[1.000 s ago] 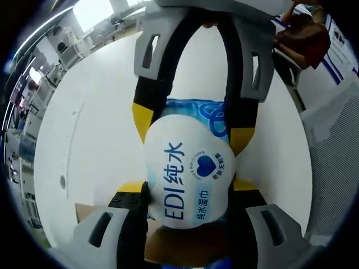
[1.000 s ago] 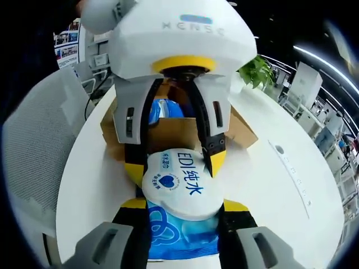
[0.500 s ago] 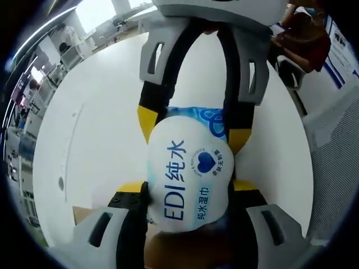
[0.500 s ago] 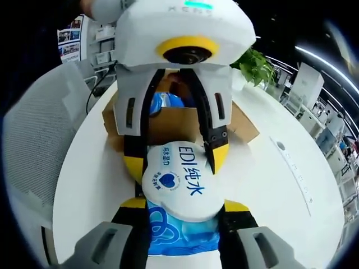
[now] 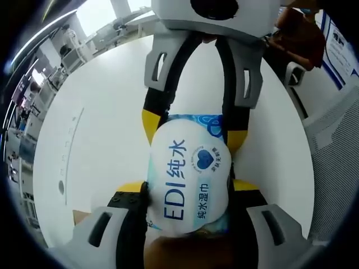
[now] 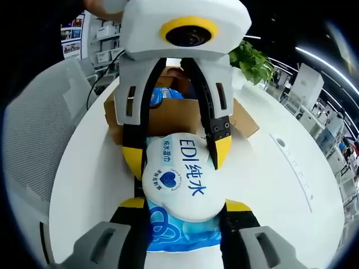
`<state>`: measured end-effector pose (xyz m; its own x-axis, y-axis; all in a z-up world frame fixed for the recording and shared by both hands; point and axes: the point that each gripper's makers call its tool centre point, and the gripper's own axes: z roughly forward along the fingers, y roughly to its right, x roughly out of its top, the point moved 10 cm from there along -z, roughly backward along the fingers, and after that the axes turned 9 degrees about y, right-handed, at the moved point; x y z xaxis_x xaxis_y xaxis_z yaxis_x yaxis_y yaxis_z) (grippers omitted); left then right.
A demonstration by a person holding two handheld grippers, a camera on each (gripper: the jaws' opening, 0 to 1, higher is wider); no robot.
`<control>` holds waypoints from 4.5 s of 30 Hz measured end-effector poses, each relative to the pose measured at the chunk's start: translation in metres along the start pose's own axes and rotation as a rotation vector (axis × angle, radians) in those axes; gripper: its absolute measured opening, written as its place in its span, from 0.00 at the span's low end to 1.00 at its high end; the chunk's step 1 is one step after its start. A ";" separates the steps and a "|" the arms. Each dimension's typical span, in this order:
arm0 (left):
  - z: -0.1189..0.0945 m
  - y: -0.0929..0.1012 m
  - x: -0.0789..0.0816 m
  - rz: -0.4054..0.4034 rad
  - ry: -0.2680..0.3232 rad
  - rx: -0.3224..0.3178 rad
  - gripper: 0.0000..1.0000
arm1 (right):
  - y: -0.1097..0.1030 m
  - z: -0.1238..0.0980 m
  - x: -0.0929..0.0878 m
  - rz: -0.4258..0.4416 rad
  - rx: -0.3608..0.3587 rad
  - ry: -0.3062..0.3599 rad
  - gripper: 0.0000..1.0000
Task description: Operate the shoe box by opening the lid, removing the specified soft item, and placing it in the target area until the item is outside and the box remains undamaged.
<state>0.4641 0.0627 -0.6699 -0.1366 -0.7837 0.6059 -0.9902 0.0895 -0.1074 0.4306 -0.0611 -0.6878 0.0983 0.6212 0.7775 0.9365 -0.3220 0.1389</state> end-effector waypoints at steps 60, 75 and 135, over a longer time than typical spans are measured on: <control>-0.089 0.012 0.019 -0.167 0.211 0.110 0.83 | -0.023 -0.056 0.055 0.210 -0.143 0.032 0.81; -0.119 0.021 0.004 -0.210 0.274 0.149 0.93 | -0.031 -0.065 0.078 0.188 -0.158 0.036 0.84; -0.242 0.087 -0.118 -0.489 0.427 0.524 0.99 | -0.037 0.011 0.152 0.006 -0.081 0.077 0.82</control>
<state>0.3870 0.3121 -0.5602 0.2008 -0.3499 0.9150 -0.8130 -0.5807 -0.0437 0.4151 0.0535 -0.5813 0.0752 0.5632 0.8229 0.9055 -0.3842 0.1802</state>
